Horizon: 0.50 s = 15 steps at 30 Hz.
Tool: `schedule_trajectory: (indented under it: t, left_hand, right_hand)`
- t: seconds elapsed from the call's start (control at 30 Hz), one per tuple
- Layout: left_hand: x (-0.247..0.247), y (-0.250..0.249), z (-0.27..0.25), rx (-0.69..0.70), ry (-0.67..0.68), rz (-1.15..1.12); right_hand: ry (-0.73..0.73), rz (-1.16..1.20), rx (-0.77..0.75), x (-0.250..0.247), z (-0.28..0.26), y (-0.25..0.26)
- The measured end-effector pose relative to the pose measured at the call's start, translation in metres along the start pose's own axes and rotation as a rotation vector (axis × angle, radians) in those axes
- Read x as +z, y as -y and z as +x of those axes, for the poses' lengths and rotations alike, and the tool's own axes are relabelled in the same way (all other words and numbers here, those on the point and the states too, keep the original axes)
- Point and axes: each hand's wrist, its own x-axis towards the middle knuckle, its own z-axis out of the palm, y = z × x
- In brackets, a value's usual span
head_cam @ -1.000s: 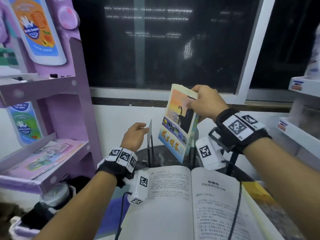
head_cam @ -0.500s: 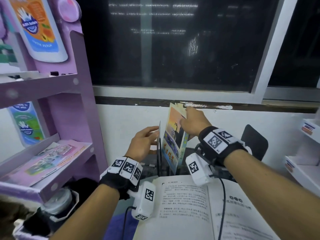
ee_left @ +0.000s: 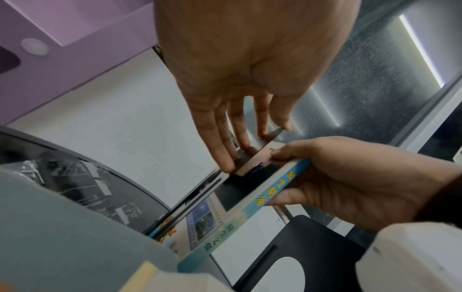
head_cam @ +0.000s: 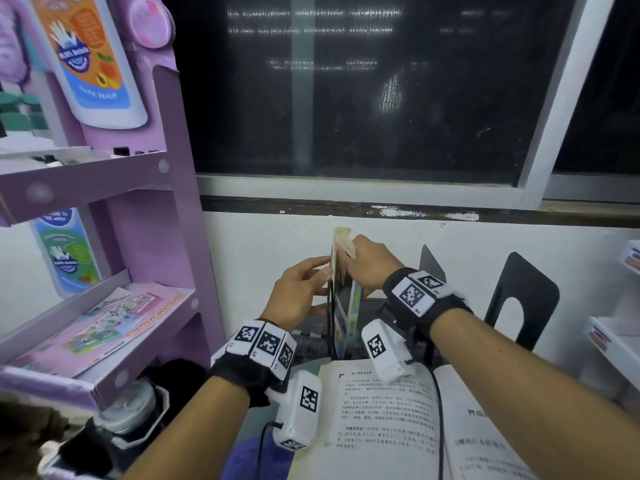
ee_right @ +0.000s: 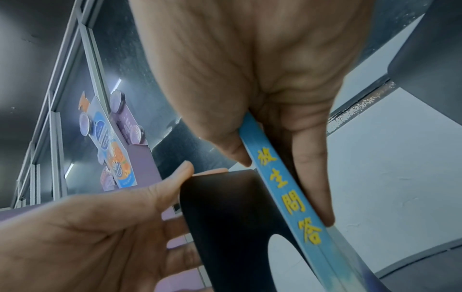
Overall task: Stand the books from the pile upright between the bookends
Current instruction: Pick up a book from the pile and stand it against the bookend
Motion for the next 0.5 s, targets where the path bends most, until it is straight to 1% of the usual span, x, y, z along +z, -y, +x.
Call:
schedule_trajectory:
  t: [0.13, 0.33, 0.5]
  left_hand:
    - [-0.002, 0.003, 0.001, 0.005, 0.03, 0.01]
    - [-0.01, 0.005, -0.005, 0.032, 0.126, -0.019]
    - [-0.012, 0.007, -0.005, 0.05, 0.119, -0.004]
  right_hand:
    - [0.089, -0.003, 0.003, -0.001, -0.001, 0.003]
    - [0.161, 0.08, 0.023, -0.001, -0.006, 0.008]
    - [0.213, 0.224, 0.026, 0.002, -0.007, 0.011]
